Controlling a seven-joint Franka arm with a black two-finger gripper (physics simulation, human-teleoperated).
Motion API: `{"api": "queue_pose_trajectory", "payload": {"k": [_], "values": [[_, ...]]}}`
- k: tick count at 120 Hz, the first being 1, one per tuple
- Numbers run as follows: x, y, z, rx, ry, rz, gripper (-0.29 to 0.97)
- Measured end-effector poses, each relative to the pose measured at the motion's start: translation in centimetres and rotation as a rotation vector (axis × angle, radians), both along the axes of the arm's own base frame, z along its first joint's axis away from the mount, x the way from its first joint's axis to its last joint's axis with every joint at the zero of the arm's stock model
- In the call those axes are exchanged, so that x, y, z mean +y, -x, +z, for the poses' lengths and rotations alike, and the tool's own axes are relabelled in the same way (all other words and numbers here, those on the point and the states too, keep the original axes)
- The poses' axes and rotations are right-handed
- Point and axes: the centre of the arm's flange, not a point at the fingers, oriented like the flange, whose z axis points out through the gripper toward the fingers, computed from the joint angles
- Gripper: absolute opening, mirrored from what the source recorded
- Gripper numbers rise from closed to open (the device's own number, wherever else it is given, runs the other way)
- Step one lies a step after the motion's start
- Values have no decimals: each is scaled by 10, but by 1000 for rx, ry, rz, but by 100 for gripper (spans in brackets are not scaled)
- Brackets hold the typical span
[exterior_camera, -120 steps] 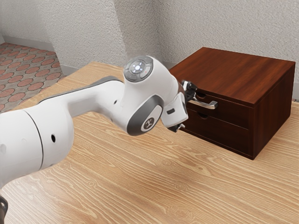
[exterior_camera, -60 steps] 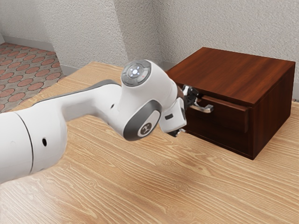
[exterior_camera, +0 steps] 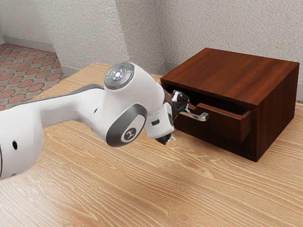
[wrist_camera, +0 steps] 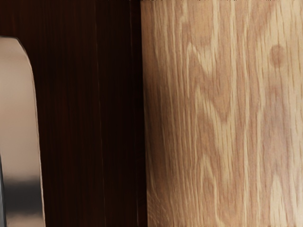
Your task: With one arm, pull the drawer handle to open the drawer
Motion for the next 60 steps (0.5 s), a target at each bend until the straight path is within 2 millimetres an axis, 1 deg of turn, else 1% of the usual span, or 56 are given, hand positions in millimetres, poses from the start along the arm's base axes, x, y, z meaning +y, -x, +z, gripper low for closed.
{"api": "queue_pose_trajectory", "payload": {"k": [37, 60], "values": [[6, 20, -1, 17, 13, -10, 68], [10, 38, 1, 25, 34, -17, 67]]}}
